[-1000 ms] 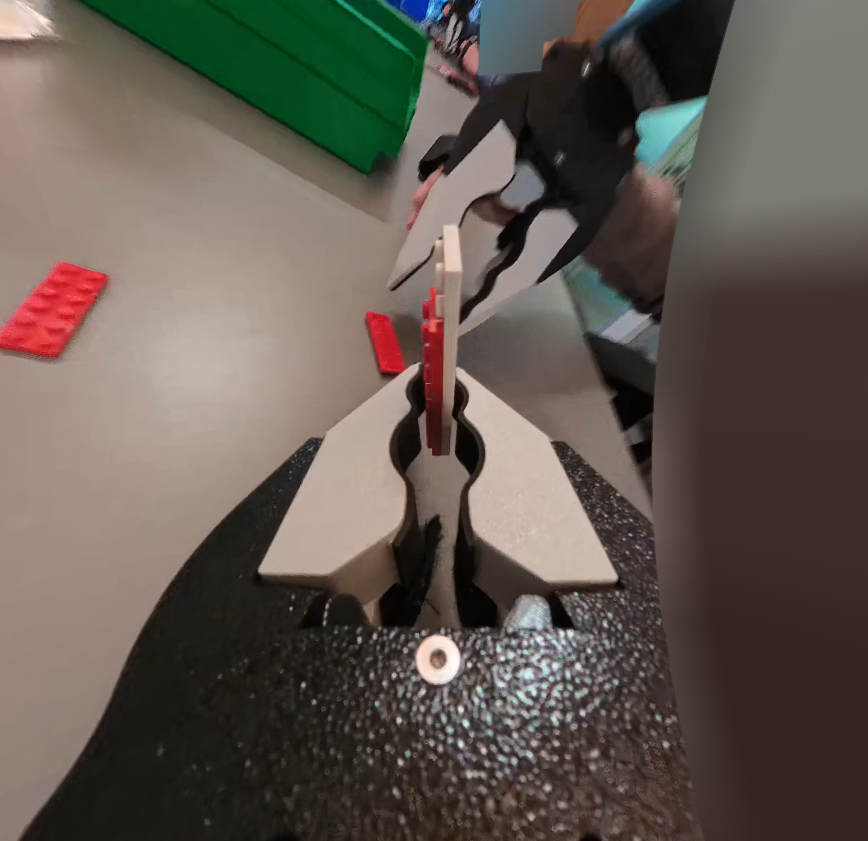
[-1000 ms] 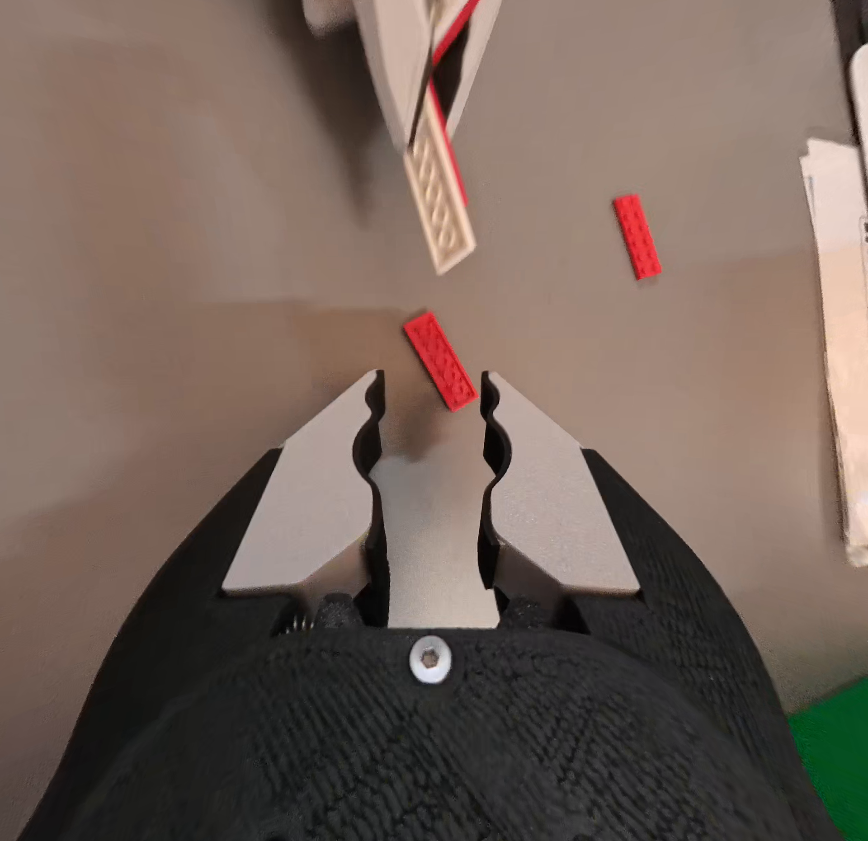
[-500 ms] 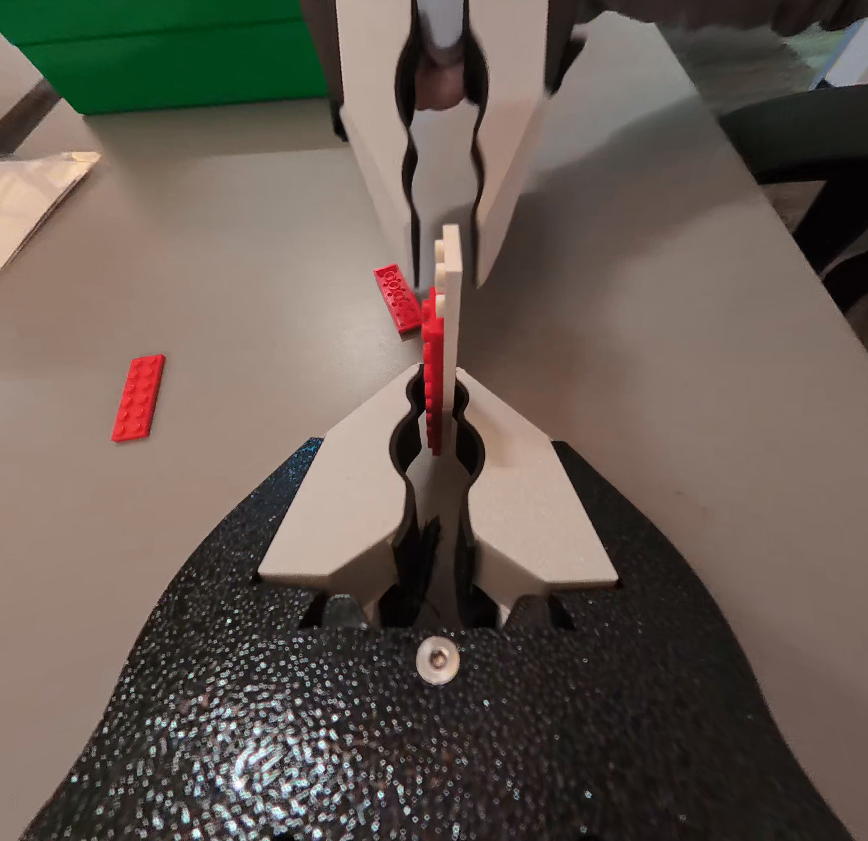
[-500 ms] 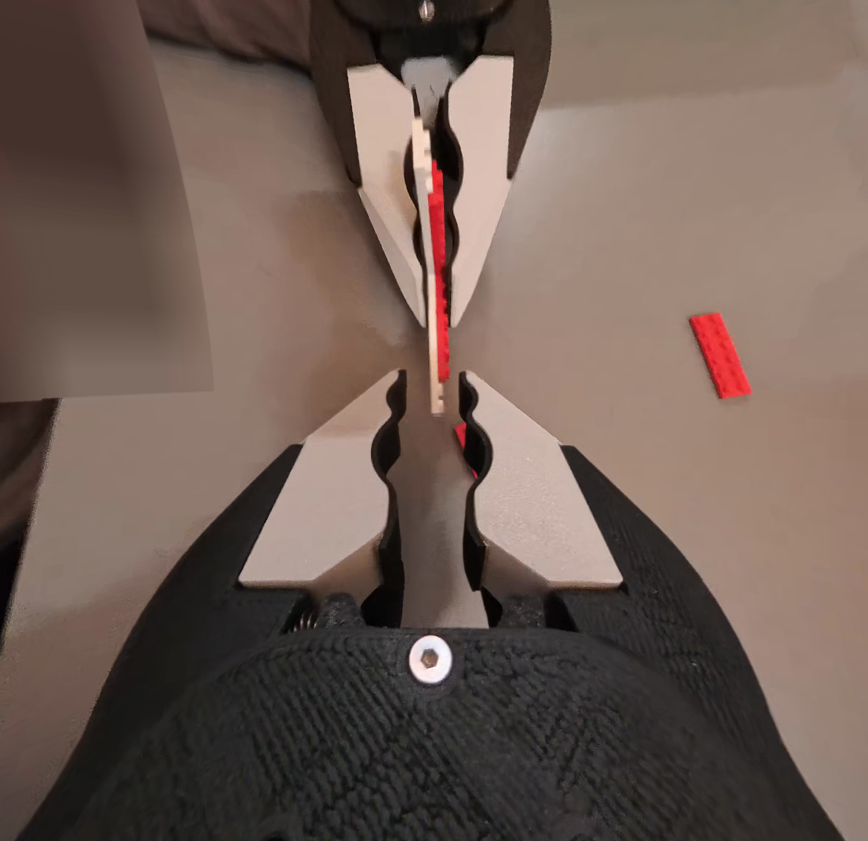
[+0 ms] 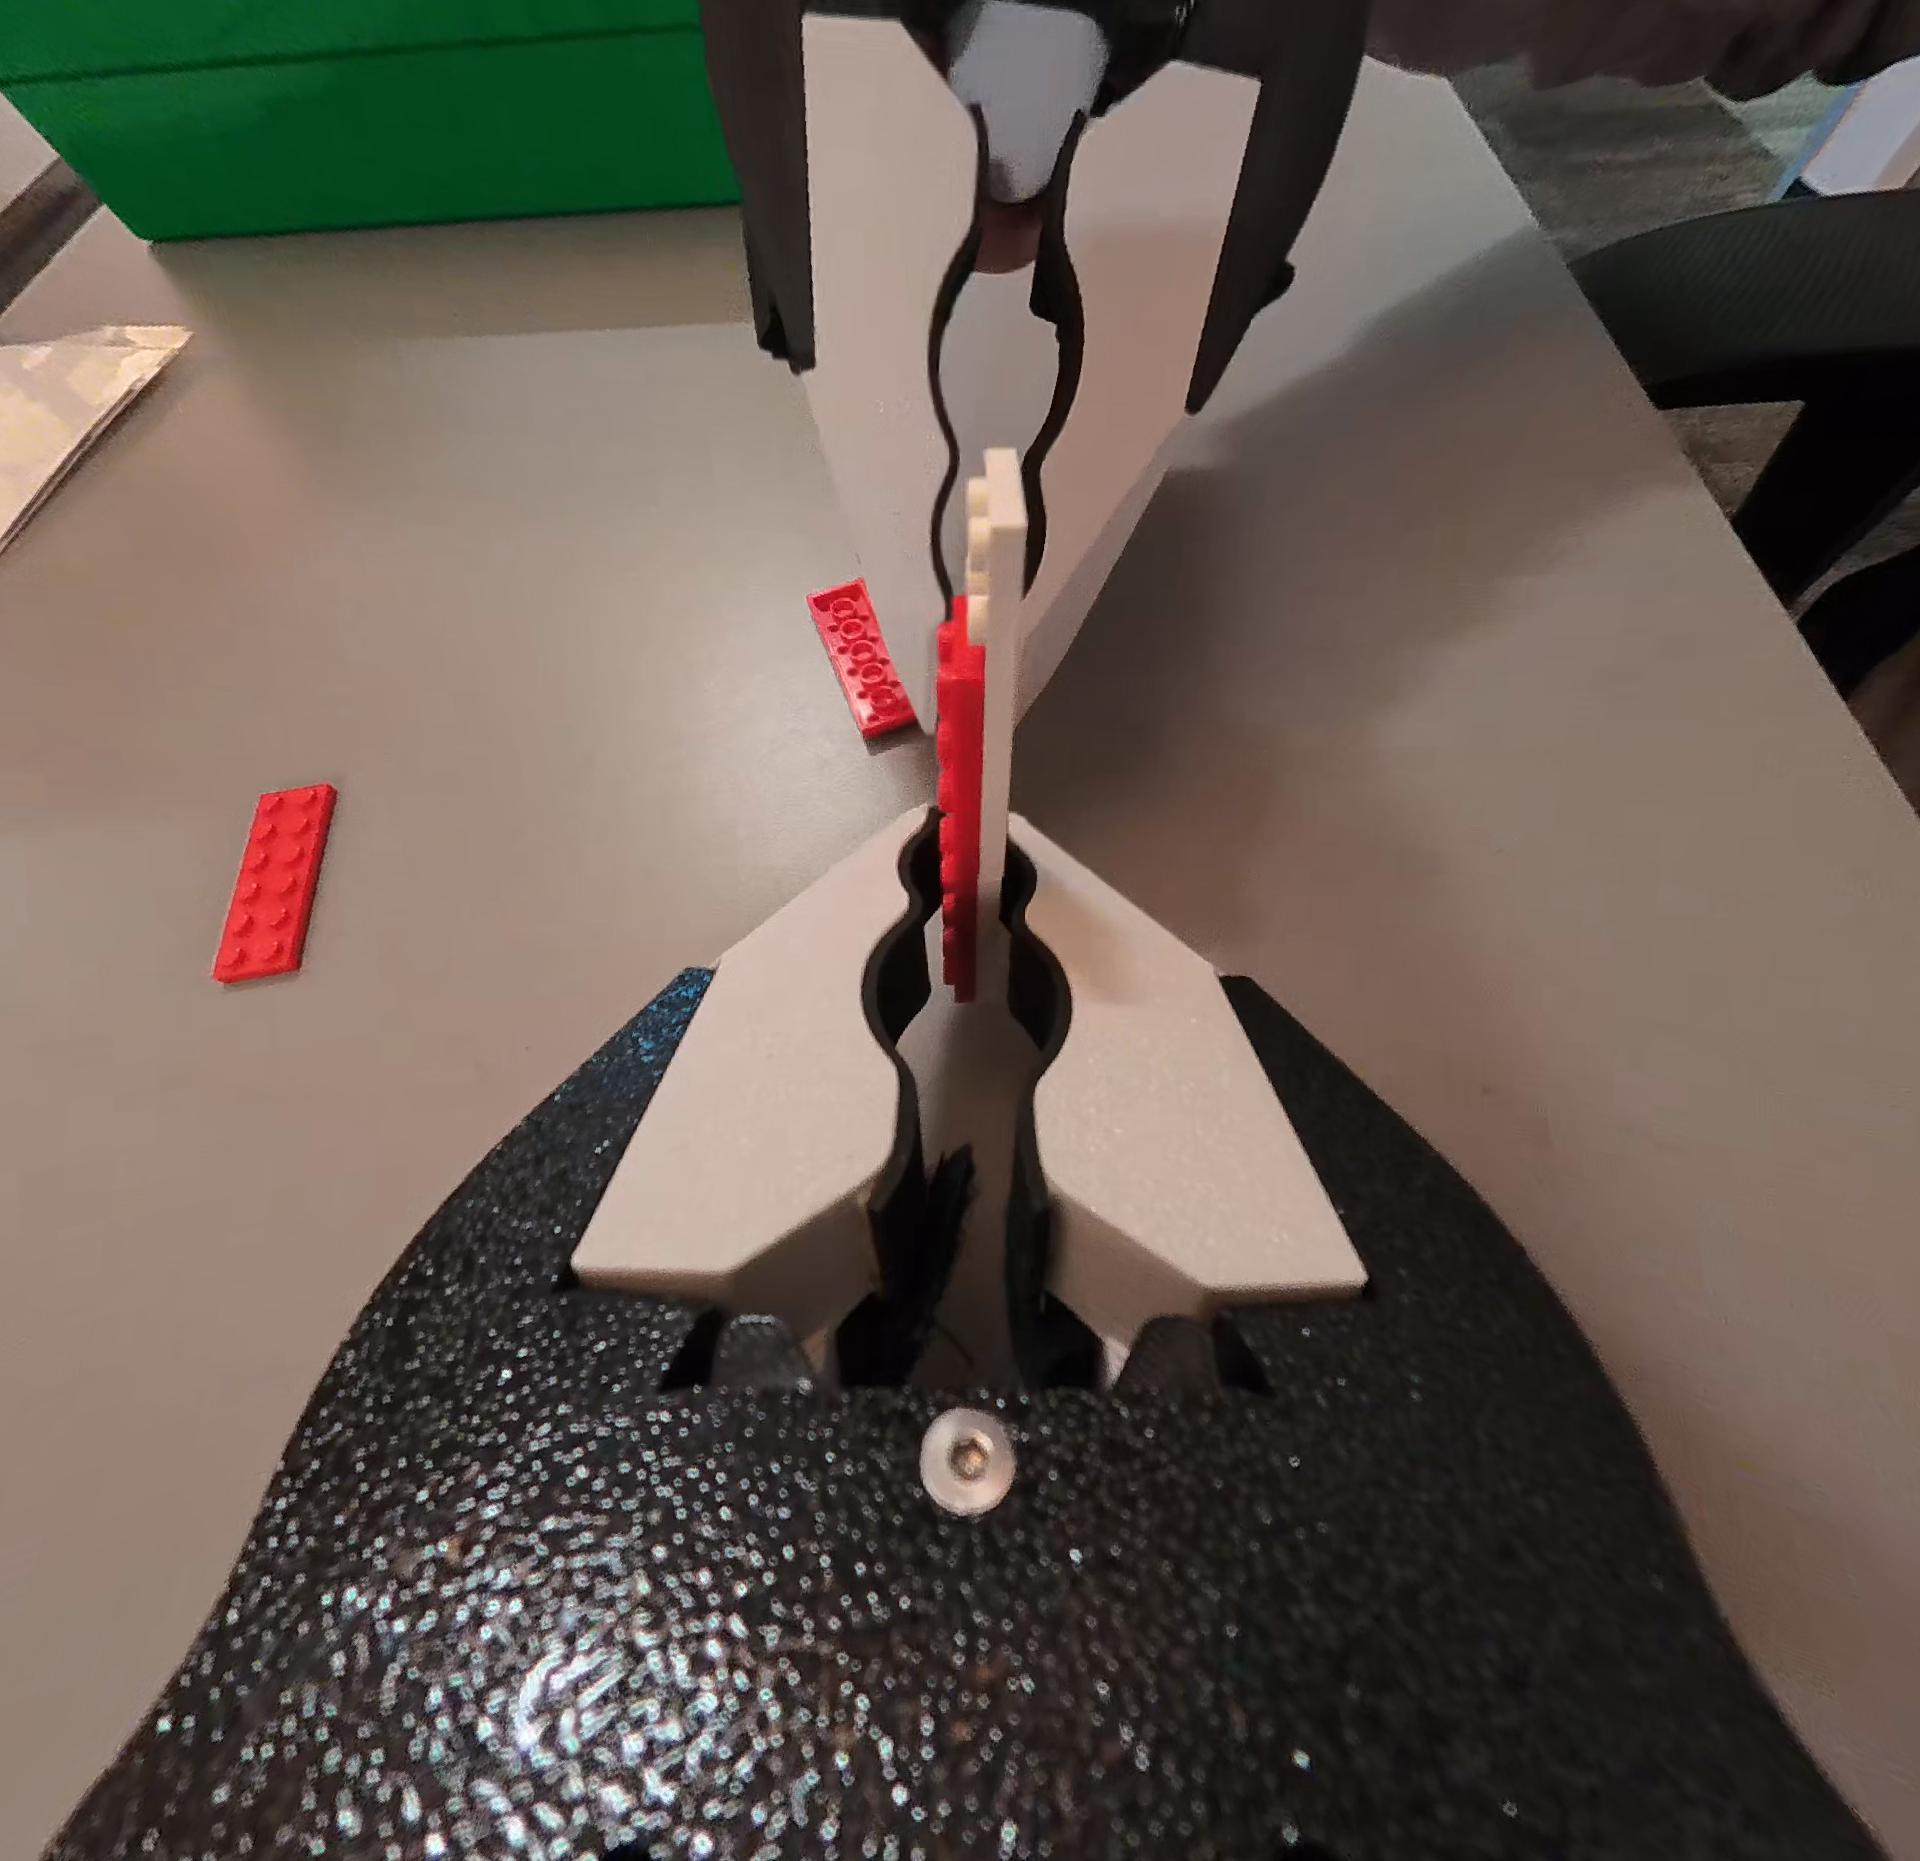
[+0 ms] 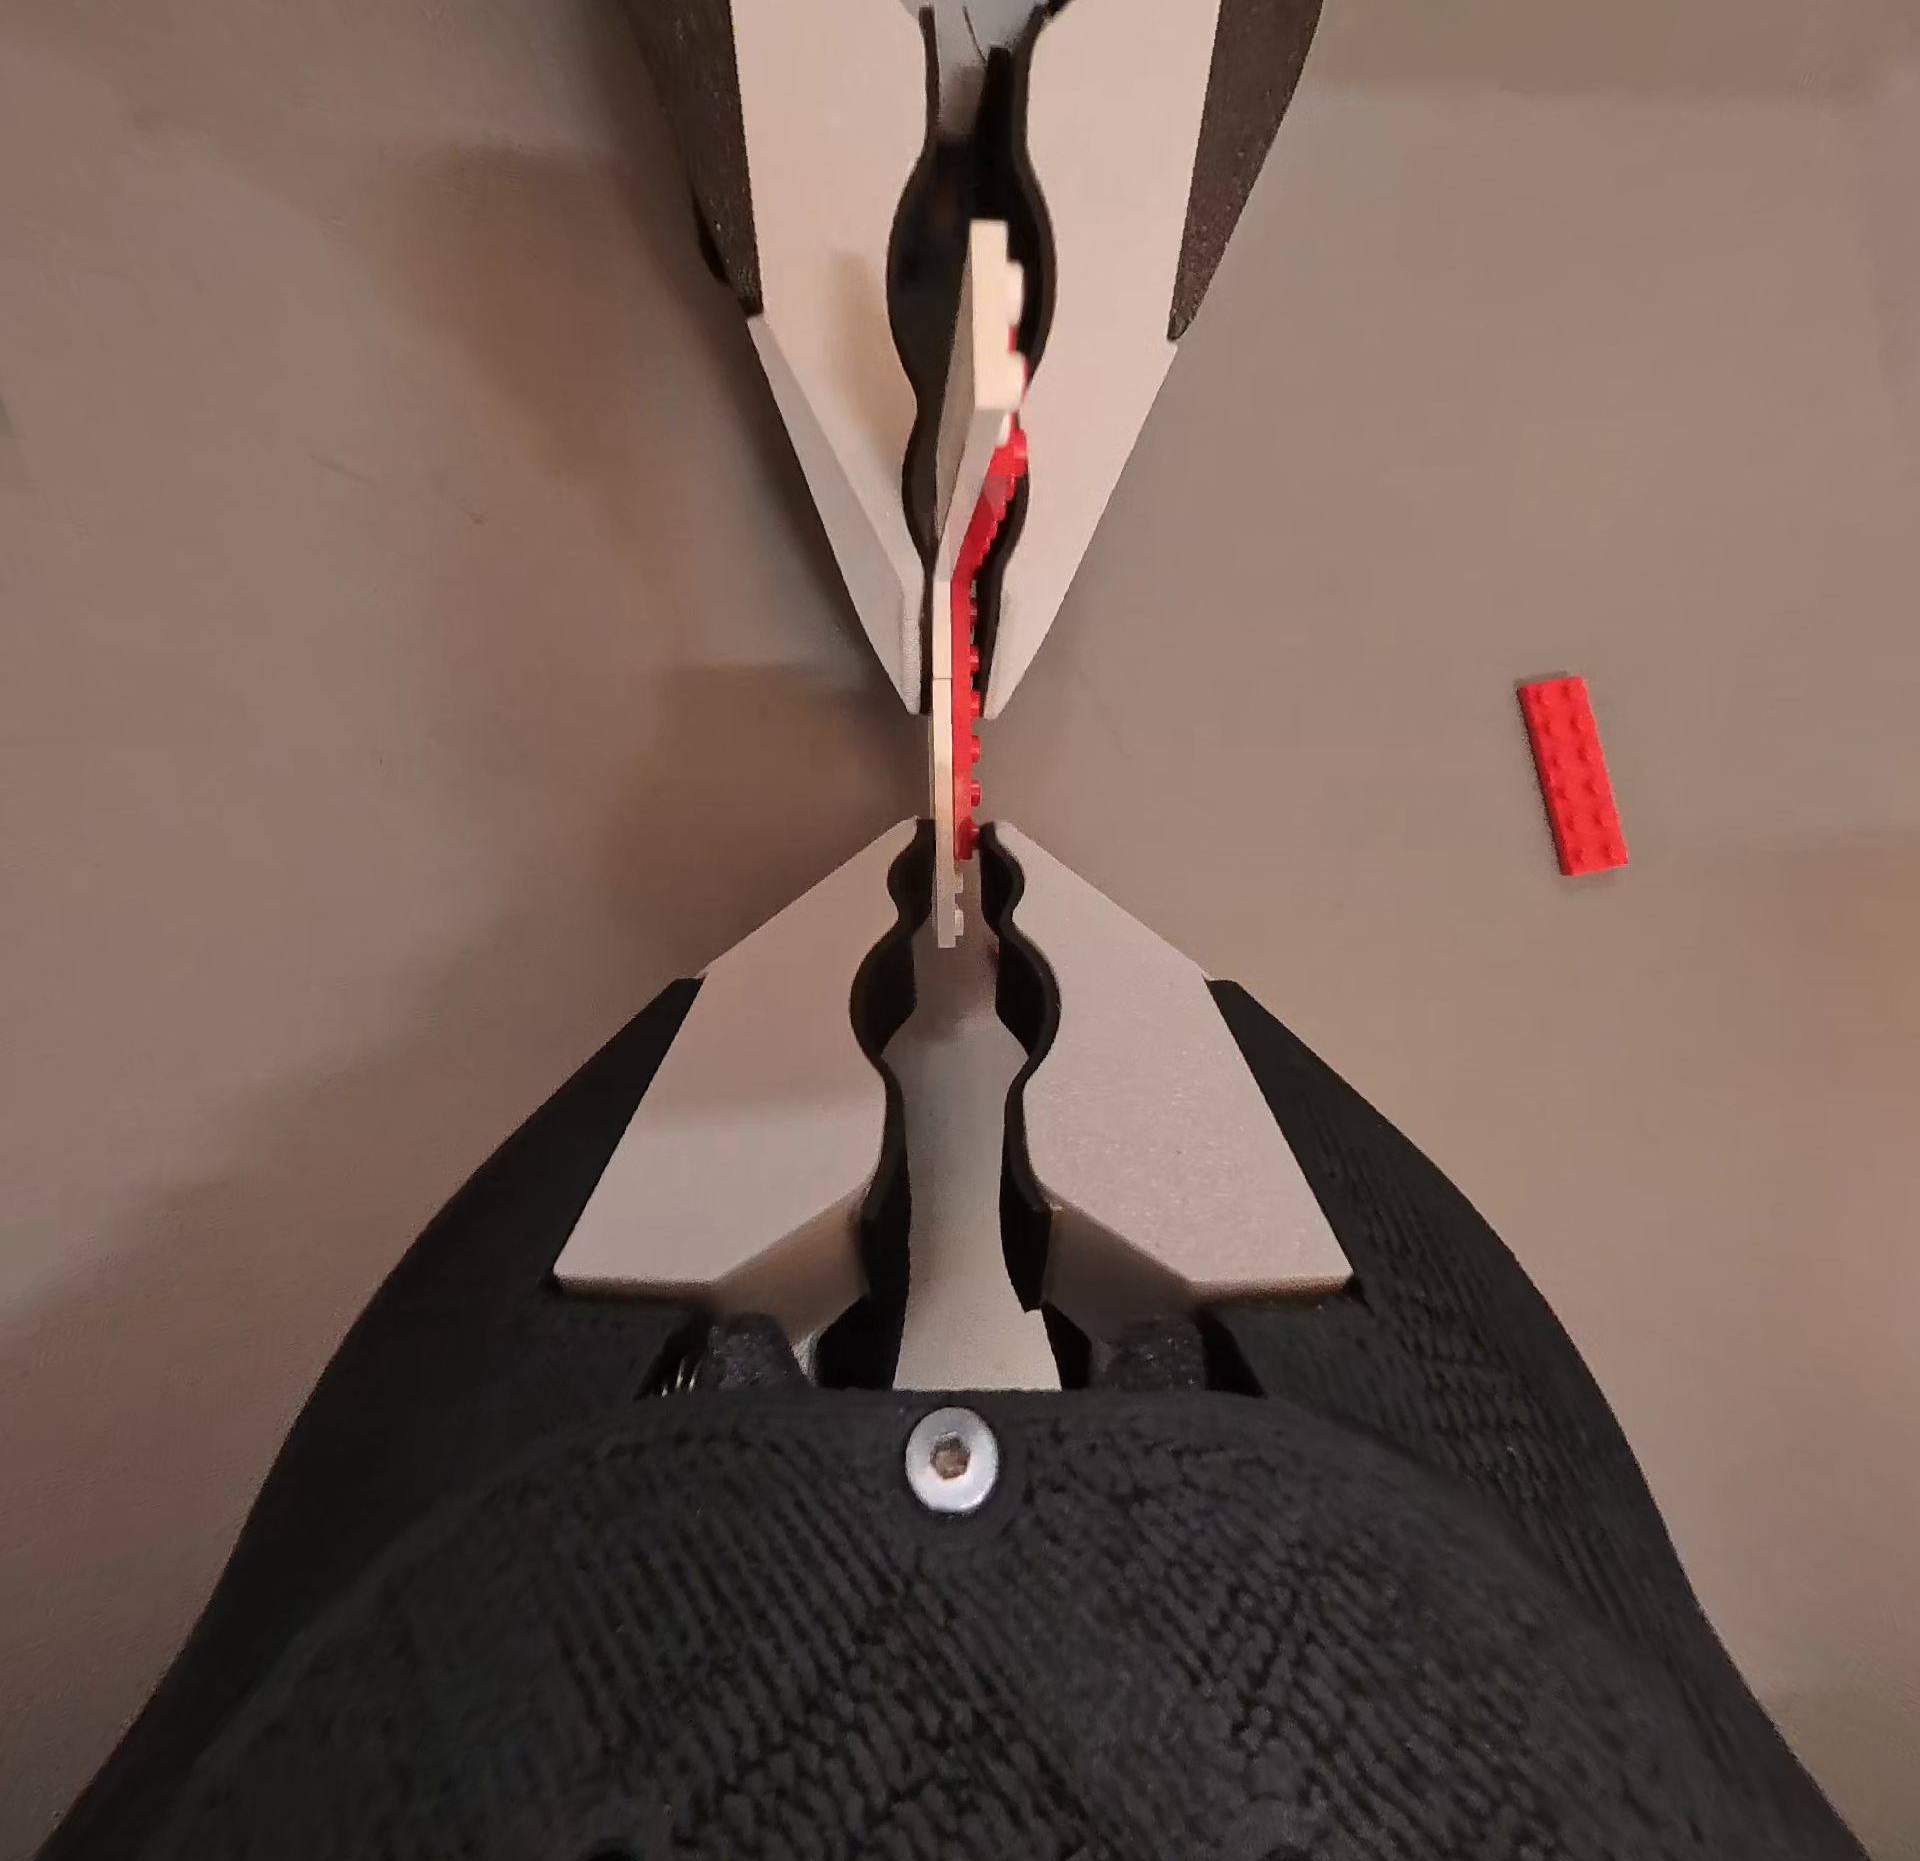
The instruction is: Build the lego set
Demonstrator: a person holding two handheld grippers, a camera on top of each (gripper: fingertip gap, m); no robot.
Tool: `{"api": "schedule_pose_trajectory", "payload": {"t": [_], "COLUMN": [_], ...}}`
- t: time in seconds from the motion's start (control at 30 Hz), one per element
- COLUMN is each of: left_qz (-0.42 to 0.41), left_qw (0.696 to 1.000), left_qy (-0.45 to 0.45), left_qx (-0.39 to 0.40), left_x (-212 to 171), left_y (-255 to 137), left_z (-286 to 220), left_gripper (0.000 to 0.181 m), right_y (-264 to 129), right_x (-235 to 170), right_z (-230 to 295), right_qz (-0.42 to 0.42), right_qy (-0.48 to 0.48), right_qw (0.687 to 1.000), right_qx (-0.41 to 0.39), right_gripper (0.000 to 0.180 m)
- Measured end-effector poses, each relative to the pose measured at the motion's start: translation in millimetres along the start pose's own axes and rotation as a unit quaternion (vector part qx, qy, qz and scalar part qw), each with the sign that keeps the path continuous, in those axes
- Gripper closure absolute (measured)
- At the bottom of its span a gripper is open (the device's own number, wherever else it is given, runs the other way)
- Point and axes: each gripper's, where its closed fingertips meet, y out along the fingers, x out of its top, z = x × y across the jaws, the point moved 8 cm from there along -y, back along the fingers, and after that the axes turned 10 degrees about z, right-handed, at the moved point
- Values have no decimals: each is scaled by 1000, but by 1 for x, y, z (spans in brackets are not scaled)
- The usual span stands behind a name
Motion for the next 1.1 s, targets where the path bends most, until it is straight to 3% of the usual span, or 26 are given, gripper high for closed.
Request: {"api": "schedule_pose_trajectory", "payload": {"t": [0.13,0.37,0.6,0.83,0.97,1.1], "left_qz": [17,22,26,23,24,26], "left_qw": [1000,1000,999,1000,999,999], "left_qy": [9,18,15,7,6,-1], "left_qx": [17,-9,-14,-18,-25,-24], "left_x": [-4,-11,-12,-13,-13,-14], "left_y": [-6,-15,-13,-16,-16,-26], "left_z": [3,4,4,6,5,7], "left_gripper": [143,126,125,122,119,111], "right_y": [6,14,17,-2,-20,-11], "right_x": [0,3,1,-16,-34,-44], "right_z": [1,5,6,2,-17,-31], "right_qz": [20,31,29,25,36,81], "right_qy": [4,3,4,16,15,-14], "right_qw": [1000,999,999,999,999,997], "right_qx": [4,12,19,13,-15,2], "right_gripper": [173,173,166,141,141,144]}}
